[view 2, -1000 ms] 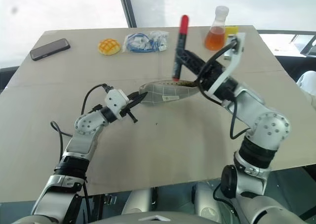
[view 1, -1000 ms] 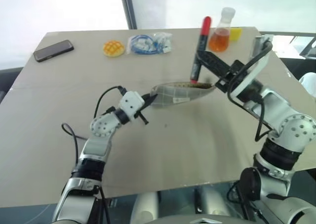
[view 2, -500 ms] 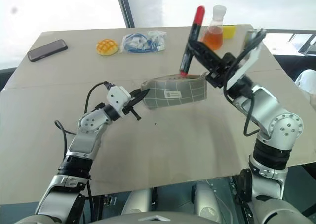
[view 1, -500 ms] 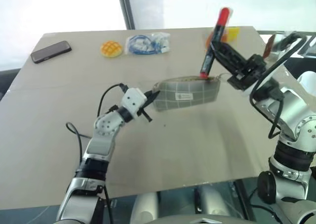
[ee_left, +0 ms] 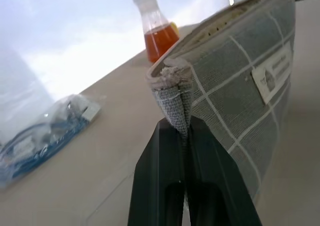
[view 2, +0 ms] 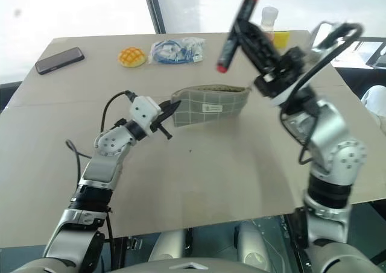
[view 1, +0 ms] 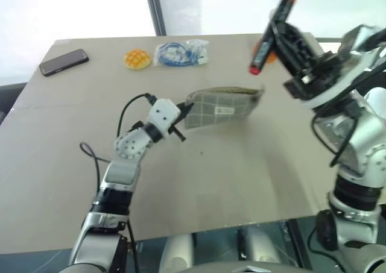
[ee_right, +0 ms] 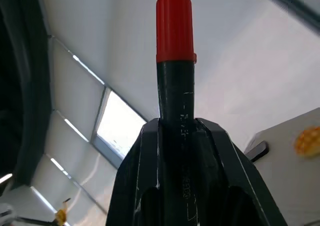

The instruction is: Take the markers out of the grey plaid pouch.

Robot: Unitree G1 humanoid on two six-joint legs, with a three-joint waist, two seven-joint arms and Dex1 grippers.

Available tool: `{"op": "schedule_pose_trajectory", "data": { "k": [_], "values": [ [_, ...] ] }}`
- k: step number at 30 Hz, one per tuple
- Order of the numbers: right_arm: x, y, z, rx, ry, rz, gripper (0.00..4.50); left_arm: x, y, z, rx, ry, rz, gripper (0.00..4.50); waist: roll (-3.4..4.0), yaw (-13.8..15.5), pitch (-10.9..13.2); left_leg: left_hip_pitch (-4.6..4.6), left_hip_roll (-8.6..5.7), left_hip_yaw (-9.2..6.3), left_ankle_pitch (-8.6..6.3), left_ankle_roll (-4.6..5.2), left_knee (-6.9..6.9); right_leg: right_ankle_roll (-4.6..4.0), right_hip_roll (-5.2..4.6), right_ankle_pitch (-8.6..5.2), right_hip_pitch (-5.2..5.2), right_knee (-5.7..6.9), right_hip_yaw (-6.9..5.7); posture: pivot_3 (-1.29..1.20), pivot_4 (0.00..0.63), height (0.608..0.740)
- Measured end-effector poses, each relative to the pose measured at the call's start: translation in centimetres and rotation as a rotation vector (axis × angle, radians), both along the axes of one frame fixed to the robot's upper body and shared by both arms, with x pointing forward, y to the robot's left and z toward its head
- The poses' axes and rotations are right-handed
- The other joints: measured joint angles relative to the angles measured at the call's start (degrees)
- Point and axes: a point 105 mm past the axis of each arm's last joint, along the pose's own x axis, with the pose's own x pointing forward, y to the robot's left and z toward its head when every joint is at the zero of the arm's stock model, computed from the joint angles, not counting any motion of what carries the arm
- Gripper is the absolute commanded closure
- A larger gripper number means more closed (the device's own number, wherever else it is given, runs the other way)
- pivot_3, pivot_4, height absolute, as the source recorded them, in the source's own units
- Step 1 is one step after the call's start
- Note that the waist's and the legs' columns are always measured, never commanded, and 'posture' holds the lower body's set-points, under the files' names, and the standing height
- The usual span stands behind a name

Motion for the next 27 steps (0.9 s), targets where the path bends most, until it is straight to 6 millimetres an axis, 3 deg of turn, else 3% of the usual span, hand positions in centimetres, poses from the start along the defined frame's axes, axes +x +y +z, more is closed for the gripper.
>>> {"op": "schedule_pose_trajectory", "data": {
  "k": [2, 5, 10, 11, 12, 16, 17, 19, 22, 23, 24, 27],
  "values": [
    [1.6, -2.5, -2.5, -0.271, 0.042, -0.223, 4.22, -0.2, 1.3, -0.2, -0.014, 0.001, 0.016, 4.5, -0.03, 0.2, 0.0, -0.01, -0.01, 0.02, 0.0, 0.0, -0.01, -0.22, -0.04, -0.12, 0.0, -0.05, -0.01, 0.0, 0.15, 0.74],
    [3.6, -5.2, -6.0, -0.423, 0.156, -0.373, 4.22, -0.2, 2.4, 0.1, -0.034, -0.01, 0.033, 4.5, -0.04, 0.2, 0.0, 0.02, -0.01, 0.05, 0.0, 0.0, 0.01, -0.22, -0.02, -0.12, -0.01, -0.03, 0.05, 0.0, 0.15, 0.74],
    [6.6, -9.9, -15.9, -0.98, 0.383, -0.537, 4.22, -1.3, 2.1, -0.1, -0.095, 0.011, -0.059, 4.5, -0.07, 0.0, 0.0, 0.04, -0.02, 0.13, 0.0, 0.0, 0.1, -0.23, -0.04, -0.12, 0.0, -0.03, 0.13, 0.0, 0.15, 0.74],
    [6.6, -10.2, -18.0, -1.048, 0.423, -0.517, 3.72, -1.7, 2.0, -0.5, -0.111, 0.029, -0.078, 4.5, -0.05, -0.1, 0.0, 0.02, -0.02, 0.14, 0.0, 0.0, 0.09, -0.23, -0.03, -0.13, -0.02, -0.03, 0.14, 0.0, 0.15, 0.74],
    [6.5, -10.1, -20.0, -1.114, 0.445, -0.482, 3.72, -2.1, 1.9, -1.0, -0.128, 0.048, -0.1, 4.5, -0.04, -0.1, 0.0, 0.02, -0.02, 0.13, 0.0, 0.0, 0.08, -0.23, -0.01, -0.13, -0.04, -0.03, 0.15, 0.0, 0.15, 0.74],
    [6.4, -9.7, -22.2, -1.283, 0.382, -0.434, 1.8, -3.1, 1.1, -1.4, -0.161, 0.09, -0.16, 4.5, -0.06, 0.2, 0.0, 0.0, -0.02, 0.09, 0.0, 0.0, 0.08, -0.17, 0.01, -0.11, -0.03, -0.03, 0.12, 0.0, 0.15, 0.74],
    [6.4, -9.8, -22.2, -1.334, 0.334, -0.446, 1.41, -3.4, 1.1, -1.7, -0.162, 0.102, -0.168, 4.5, -0.04, 0.3, 0.0, 0.02, -0.03, 0.12, 0.0, 0.0, 0.11, -0.2, 0.0, -0.13, -0.01, -0.03, 0.14, 0.0, 0.15, 0.74],
    [6.1, -10.0, -22.1, -1.398, 0.277, -0.447, 1.41, -3.6, 0.9, -1.8, -0.158, 0.111, -0.184, 4.5, -0.12, 0.3, -0.1, 0.03, -0.03, 0.1, 0.0, 0.0, 0.12, -0.21, 0.0, -0.13, 0.01, -0.03, 0.12, 0.0, 0.15, 0.74],
    [3.9, -9.0, -21.6, -1.445, 0.186, -0.379, 1.41, -3.9, 0.6, -2.1, -0.147, 0.127, -0.21, 4.5, -0.06, 0.6, 0.0, 0.0, -0.03, 0.1, -0.01, -0.01, 0.13, -0.21, 0.0, -0.13, -0.02, -0.02, 0.13, 0.0, 0.15, 0.74],
    [3.4, -8.7, -20.6, -1.428, 0.152, -0.374, 1.98, -3.9, 0.6, -2.1, -0.146, 0.13, -0.212, 4.5, -0.01, 0.6, 0.0, 0.01, -0.03, 0.1, 0.0, -0.01, 0.15, -0.21, 0.0, -0.13, -0.02, -0.02, 0.14, 0.0, 0.15, 0.74],
    [3.0, -8.3, -18.5, -1.392, 0.101, -0.388, 2.2, -4.0, 0.5, -1.9, -0.145, 0.128, -0.215, 4.5, 0.02, 0.6, 0.0, -0.01, -0.03, 0.1, 0.0, -0.01, 0.17, -0.21, 0.0, -0.13, -0.03, -0.02, 0.15, 0.0, 0.15, 0.74],
    [2.0, -6.9, -12.6, -1.318, -0.07, -0.428, 3.55, -4.1, 0.1, -1.8, -0.139, 0.132, -0.232, 4.5, -0.04, 0.5, 0.0, 0.07, -0.01, 0.09, -0.01, -0.01, 0.18, -0.21, 0.02, -0.13, 0.03, -0.01, 0.14, 0.0, 0.15, 0.74]
  ]
}}
